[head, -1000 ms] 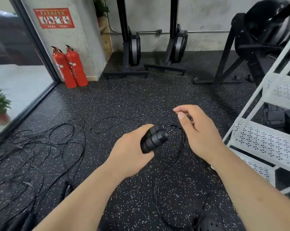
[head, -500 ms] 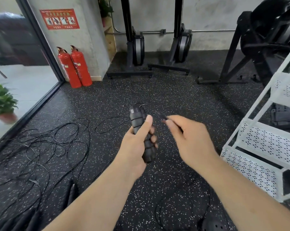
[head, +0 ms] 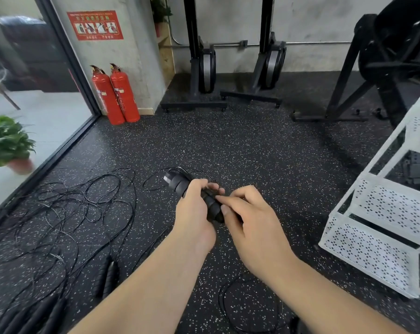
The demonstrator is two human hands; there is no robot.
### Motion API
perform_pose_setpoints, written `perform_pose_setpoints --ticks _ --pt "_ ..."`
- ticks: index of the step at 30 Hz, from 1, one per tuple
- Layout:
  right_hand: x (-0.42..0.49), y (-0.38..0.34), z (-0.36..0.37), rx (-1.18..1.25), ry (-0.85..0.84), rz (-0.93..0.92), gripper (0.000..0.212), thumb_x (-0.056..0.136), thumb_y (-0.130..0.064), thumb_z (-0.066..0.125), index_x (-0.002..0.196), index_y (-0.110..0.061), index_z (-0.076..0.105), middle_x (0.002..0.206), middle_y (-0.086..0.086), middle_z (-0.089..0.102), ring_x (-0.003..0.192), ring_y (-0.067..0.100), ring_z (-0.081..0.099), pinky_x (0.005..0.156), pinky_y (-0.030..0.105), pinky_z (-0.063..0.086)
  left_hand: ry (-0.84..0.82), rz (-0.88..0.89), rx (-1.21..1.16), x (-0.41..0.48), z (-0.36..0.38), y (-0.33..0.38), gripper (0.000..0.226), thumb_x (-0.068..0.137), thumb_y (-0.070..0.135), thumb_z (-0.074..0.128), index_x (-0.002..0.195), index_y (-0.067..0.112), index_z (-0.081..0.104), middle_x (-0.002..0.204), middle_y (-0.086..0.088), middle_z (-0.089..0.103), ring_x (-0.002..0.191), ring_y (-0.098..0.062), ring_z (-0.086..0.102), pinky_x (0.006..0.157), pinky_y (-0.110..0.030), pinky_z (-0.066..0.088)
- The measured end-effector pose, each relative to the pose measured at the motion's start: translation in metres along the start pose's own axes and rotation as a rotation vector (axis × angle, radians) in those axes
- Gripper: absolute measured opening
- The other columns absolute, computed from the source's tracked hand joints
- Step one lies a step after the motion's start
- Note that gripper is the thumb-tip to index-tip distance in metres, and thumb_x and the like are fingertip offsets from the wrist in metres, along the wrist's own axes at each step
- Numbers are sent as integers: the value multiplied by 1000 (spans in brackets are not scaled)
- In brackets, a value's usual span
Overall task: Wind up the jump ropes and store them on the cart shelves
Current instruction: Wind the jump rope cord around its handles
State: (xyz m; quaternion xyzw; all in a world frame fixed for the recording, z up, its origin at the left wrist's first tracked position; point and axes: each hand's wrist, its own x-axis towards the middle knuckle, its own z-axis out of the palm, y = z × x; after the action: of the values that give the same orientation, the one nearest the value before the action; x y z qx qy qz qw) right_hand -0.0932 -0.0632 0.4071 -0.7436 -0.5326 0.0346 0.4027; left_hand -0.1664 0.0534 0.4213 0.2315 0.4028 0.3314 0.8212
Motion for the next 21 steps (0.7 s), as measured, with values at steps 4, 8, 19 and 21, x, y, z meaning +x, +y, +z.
perform_pose_setpoints --ticks 4,8,19,21 --pt "-3 -4 0 22 -29 48 45 107 -58 41 143 -37 59 136 -19 48 119 4 55 101 34 52 -59 -112 -71 -8 2 -4 25 100 33 62 94 12 75 105 -12 76 100 -29 73 105 -46 57" --pt "-4 -3 2 -34 -93 59 52 105 -63 39 155 -48 44 134 -20 52 117 8 53 101 31 48 -52 -114 -93 -19 5 -12 30 104 38 61 99 15 80 110 -7 81 99 -23 80 93 -45 61" --pt "24 15 -28 427 14 533 28 110 -49 47 114 -37 72 104 -17 75 91 -1 66 82 27 53 -202 119 537 -14 5 -19 94 72 83 78 146 29 59 130 7 75 127 -16 67 117 -48 44" --pt "31 22 -39 647 41 754 33 110 -51 49 111 -30 74 104 -1 80 72 7 61 64 25 50 -181 259 827 -14 2 -18 100 82 76 75 162 30 35 130 16 67 122 -5 63 111 -39 49"
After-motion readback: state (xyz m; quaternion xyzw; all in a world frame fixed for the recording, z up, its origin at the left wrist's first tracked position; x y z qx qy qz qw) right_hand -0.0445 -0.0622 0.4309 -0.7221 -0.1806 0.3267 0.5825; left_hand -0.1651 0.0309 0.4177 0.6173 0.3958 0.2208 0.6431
